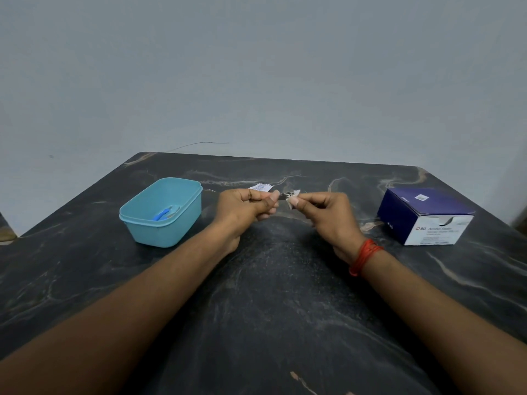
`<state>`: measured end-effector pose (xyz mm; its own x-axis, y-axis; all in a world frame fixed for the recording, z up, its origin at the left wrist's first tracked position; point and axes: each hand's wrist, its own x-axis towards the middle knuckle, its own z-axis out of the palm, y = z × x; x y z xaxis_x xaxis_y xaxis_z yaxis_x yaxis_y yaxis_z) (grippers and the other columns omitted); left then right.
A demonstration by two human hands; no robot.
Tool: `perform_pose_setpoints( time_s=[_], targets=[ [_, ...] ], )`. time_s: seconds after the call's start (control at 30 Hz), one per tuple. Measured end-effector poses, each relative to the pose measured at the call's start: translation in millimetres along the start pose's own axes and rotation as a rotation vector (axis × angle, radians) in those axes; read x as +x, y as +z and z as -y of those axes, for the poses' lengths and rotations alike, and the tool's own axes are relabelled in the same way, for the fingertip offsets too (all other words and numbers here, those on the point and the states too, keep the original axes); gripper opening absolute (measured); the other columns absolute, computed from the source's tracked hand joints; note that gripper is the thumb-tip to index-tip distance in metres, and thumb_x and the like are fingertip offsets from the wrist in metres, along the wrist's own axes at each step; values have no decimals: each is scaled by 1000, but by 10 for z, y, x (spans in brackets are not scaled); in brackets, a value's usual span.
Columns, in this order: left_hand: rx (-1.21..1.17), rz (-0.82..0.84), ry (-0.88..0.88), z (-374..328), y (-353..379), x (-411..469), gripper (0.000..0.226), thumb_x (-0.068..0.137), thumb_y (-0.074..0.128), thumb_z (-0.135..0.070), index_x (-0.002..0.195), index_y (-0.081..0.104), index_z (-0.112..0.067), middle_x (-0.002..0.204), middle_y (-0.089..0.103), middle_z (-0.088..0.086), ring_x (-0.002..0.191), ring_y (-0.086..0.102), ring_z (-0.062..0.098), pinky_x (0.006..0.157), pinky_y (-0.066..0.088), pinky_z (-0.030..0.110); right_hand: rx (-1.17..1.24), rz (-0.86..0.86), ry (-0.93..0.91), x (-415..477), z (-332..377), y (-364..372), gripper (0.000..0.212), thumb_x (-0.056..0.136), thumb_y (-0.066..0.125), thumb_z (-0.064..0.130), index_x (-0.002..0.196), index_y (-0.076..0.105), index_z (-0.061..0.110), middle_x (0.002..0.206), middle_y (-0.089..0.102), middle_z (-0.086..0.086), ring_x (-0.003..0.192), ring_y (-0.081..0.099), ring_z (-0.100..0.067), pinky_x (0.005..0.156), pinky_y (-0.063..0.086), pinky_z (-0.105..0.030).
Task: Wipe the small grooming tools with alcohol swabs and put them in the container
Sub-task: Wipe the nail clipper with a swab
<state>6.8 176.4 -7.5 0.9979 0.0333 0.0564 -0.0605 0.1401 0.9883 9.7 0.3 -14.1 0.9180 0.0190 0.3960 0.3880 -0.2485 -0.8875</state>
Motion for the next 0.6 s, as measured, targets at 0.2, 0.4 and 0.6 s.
perform_pose_setpoints(
  time_s=[0.2,0.4,0.6],
  targets=[
    [55,100,-14,23,34,-27,9,80,79,-15,83,74,-8,79,76,9,71,71,13,72,59,24,189,-36,16,-20,79,11,21,88,70,7,102,73,-8,90,73,-11,53,57,6,53,42,-7],
    [47,131,-20,-23,50,-74,4,83,76,-10,82,73,-7,75,74,7,64,68,10,67,56,22,163,8,37,-51,55,44,18,88,70,4,103,73,-5,69,73,12,49,56,7,52,41,-5],
    [75,152,-26,-19,48,-62,5,81,78,-11,80,73,-9,73,75,6,61,66,9,64,55,19,205,-46,59,-48,136,-3,18,88,70,8,103,74,-3,87,73,-2,54,58,8,52,42,-6]
  ],
)
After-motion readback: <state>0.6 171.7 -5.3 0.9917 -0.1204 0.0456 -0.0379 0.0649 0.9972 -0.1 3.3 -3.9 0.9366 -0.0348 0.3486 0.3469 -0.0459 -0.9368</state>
